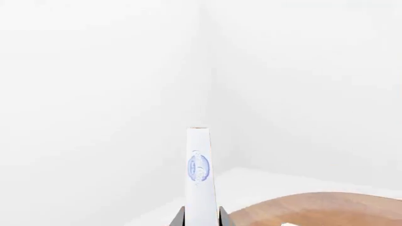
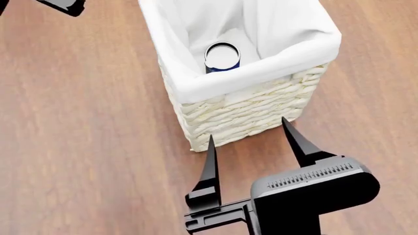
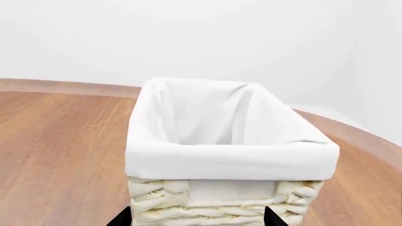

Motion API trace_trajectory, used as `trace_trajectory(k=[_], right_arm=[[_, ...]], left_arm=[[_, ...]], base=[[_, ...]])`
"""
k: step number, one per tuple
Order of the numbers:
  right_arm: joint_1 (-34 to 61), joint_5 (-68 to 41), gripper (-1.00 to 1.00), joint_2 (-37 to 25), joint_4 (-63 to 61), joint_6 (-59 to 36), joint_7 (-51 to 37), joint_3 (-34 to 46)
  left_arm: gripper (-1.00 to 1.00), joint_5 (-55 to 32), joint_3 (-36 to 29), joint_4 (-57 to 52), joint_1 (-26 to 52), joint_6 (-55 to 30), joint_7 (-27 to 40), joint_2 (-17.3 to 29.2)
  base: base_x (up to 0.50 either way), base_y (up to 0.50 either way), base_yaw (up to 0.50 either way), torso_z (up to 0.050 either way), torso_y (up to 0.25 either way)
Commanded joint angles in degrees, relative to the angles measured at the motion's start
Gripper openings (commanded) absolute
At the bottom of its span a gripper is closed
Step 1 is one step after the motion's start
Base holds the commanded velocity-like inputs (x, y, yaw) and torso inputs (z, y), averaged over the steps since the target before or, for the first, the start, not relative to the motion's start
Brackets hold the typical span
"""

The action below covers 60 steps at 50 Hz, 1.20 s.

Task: Pick up the alphabet soup and the cream cheese box, and put them in the basket.

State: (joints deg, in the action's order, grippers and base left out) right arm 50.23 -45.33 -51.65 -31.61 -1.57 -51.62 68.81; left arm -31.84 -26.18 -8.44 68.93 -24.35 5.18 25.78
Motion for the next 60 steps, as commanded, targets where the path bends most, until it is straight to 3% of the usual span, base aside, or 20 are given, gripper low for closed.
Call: trace_trajectory(k=[1, 3, 7, 22, 42, 60], right_arm=[[-0.76, 0.89, 1.00, 0.04, 0.17, 0.26, -0.06, 0.28], [-0.12, 0.01, 1.00, -0.25, -0.39, -0.35, -0.14, -0.04], [-0.36, 0.20, 1.00, -0.31, -0.63, -0.34, -0.21, 0.07], [-0.96, 0.28, 1.00, -0.86, -1.13, 0.16, -0.33, -0.13], [-1.43, 0.48, 1.00, -0.98, -0.76, 0.89, 0.35, -0.35], [-1.68, 0.74, 1.00, -0.86, -1.35, 0.65, 0.18, -0.35]], left_arm=[[-1.00, -1.87, -4.15, 8.40, 10.18, -1.90, -8.51, -5.05], [-1.00, -5.15, -4.13, 7.91, 10.17, -3.20, -11.16, -5.64], [-1.00, -2.93, -6.94, 7.19, 10.03, -2.49, -12.46, -5.55], [-1.00, -8.63, -7.67, 12.54, 7.91, -4.11, -17.23, -9.07], [-1.00, -5.17, -13.18, 19.06, 4.72, -1.26, -22.03, -10.05], [-1.00, -3.71, -14.74, 21.80, 4.08, -0.42, -22.41, -10.28]], base=[[0.00, 0.00, 0.00, 0.000, 0.000], [0.00, 0.00, 0.00, 0.000, 0.000], [0.00, 0.00, 0.00, 0.000, 0.000], [0.00, 0.00, 0.00, 0.000, 0.001], [0.00, 0.00, 0.00, 0.001, 0.001], [0.00, 0.00, 0.00, 0.000, 0.001]])
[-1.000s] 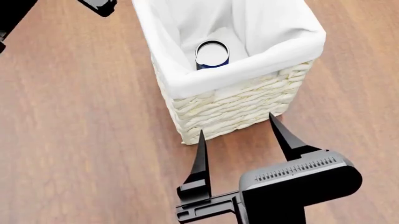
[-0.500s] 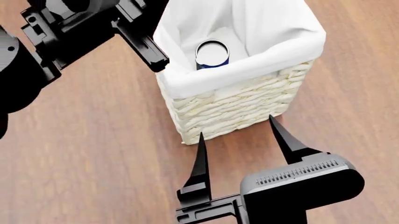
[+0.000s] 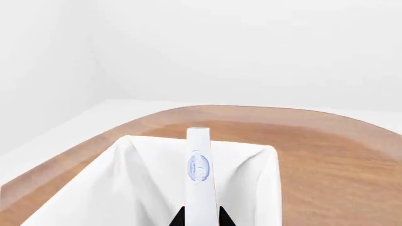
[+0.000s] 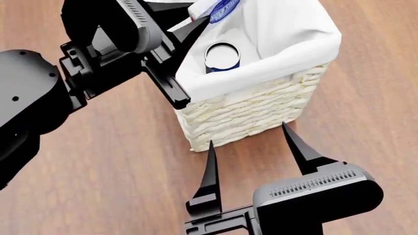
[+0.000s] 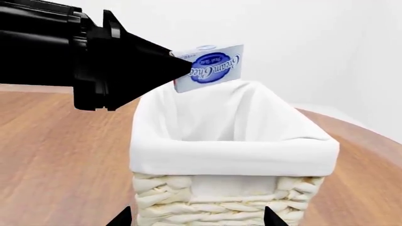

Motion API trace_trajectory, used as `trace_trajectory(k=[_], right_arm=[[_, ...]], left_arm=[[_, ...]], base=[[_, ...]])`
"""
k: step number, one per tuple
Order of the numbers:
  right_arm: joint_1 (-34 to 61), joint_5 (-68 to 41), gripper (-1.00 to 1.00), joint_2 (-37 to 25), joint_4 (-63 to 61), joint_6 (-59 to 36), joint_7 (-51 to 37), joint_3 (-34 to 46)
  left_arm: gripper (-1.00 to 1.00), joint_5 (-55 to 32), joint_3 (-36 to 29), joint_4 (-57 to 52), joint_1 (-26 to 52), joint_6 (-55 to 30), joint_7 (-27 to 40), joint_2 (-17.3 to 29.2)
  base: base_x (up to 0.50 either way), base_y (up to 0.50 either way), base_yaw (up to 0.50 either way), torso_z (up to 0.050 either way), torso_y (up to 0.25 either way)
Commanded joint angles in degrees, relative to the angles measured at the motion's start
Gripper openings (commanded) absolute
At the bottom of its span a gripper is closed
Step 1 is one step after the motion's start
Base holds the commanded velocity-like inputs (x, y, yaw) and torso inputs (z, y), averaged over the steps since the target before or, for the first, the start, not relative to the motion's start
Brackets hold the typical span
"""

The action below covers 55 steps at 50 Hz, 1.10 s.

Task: Pick up the alphabet soup and the cream cheese box, and put them in the basket.

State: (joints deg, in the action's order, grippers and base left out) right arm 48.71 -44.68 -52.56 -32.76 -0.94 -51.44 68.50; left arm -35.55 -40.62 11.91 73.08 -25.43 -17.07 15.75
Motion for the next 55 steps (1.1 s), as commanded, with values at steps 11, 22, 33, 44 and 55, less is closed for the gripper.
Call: trace_trajectory(k=[11, 22, 33, 44, 55], right_arm=[[-0.50, 0.14, 1.00, -0.35, -0.41, 0.19, -0.14, -0.20], [-0.77, 0.19, 1.00, -0.38, -0.35, 0.40, -0.11, -0.33], [-0.85, 0.27, 1.00, -0.47, -0.56, 0.33, -0.09, -0.44], [-1.12, 0.45, 1.00, -0.31, -0.35, 0.45, 0.14, -0.43], [-1.53, 0.61, 1.00, 0.34, 0.71, 0.72, 0.46, -0.37]], left_arm=[[-1.00, 0.19, -0.58, 2.39, 0.07, 0.84, -0.20, -0.50], [1.00, 0.13, -0.52, 2.64, 0.50, 0.47, 0.33, -0.51], [1.00, -0.17, -0.56, 2.88, 0.72, -0.07, 0.62, -0.59], [1.00, -1.40, 0.59, -0.05, -0.62, -0.30, 2.37, 0.35], [1.00, 6.48, 1.14, -18.98, -11.36, 5.28, 17.57, 6.32]], base=[[0.00, 0.00, 0.00, 0.000, 0.001], [0.00, 0.00, 0.00, 0.001, 0.001], [0.00, 0.00, 0.00, 0.000, 0.000], [0.00, 0.00, 0.00, 0.000, 0.000], [0.00, 0.00, 0.00, 0.000, 0.000]])
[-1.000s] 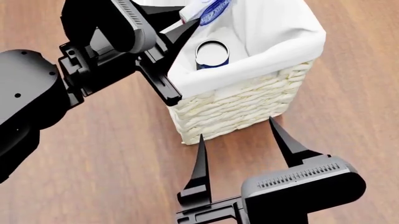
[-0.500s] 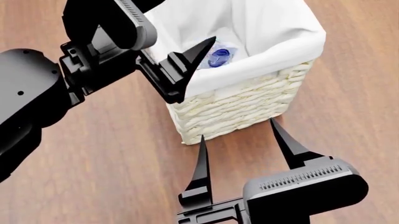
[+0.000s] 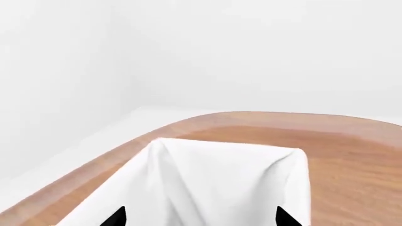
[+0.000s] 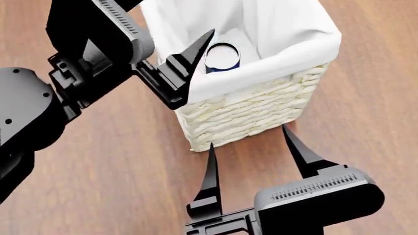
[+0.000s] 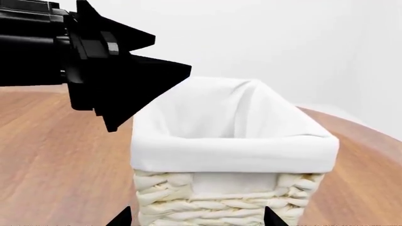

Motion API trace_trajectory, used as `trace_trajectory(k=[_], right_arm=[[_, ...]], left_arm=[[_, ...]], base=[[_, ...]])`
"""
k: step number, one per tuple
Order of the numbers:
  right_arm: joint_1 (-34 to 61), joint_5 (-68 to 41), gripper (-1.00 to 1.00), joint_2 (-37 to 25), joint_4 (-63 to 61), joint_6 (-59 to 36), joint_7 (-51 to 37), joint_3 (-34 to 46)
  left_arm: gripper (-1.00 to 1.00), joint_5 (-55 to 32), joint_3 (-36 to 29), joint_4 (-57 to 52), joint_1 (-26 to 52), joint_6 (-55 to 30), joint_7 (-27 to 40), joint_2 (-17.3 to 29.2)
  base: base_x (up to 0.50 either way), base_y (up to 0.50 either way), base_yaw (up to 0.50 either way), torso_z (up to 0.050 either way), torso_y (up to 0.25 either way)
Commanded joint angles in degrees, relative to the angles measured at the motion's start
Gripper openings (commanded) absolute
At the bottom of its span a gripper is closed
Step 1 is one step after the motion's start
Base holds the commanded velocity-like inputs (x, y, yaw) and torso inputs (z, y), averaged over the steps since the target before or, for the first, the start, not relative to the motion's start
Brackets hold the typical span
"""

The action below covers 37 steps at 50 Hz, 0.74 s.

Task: Pick up the alphabet soup and the cream cheese box, and put them in the basket.

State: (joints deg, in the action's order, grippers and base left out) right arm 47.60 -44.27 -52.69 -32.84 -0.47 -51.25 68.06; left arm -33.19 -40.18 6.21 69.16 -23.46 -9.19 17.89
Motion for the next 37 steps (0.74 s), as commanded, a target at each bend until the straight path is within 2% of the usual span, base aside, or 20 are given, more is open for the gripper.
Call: trace_trajectory(k=[1, 8, 9, 12, 17, 28, 37], right_arm=[[-0.51, 0.08, 1.00, 0.49, 0.88, 0.36, 0.22, 0.01], [-0.46, 0.41, 1.00, 0.31, -0.09, 0.29, -0.72, -0.35], [-0.57, 1.84, 1.00, 0.22, -0.51, -0.11, -1.83, -0.27], [-0.59, 3.12, 1.00, 0.01, -1.63, -0.60, -3.20, -0.32], [-0.18, 4.63, 1.00, -0.99, -5.11, -1.45, -5.38, -0.75], [0.62, 7.46, 1.00, -1.77, -10.13, -3.27, -8.63, -1.31], [0.98, 8.45, 1.00, -2.10, -12.26, -4.08, -9.45, -1.50]], left_arm=[[1.00, 5.10, 0.55, -17.49, -9.45, 3.33, 11.89, 5.52], [1.00, 7.35, 1.66, -30.06, -15.68, 3.50, 20.05, 8.49], [1.00, 10.30, 0.48, -32.45, -16.78, 3.25, 21.85, 9.50], [1.00, 8.68, 1.27, -35.80, -18.84, 3.18, 22.88, 10.42], [1.00, 11.91, 0.06, -43.00, -22.74, 2.74, 26.82, 12.55], [1.00, 16.36, -0.89, -46.29, -27.21, 5.48, 30.30, 14.27], [1.00, 15.70, 0.25, -50.68, -29.27, 5.72, 32.33, 15.37]], base=[[0.00, 0.00, 0.00, 0.000, 0.000], [0.00, 0.00, 0.00, 0.000, 0.000], [0.00, 0.00, 0.00, 0.000, 0.000], [0.00, 0.00, 0.00, 0.000, 0.000], [0.00, 0.00, 0.00, 0.000, 0.000], [0.00, 0.00, 0.00, 0.000, 0.000], [0.00, 0.00, 0.00, 0.000, 0.000]])
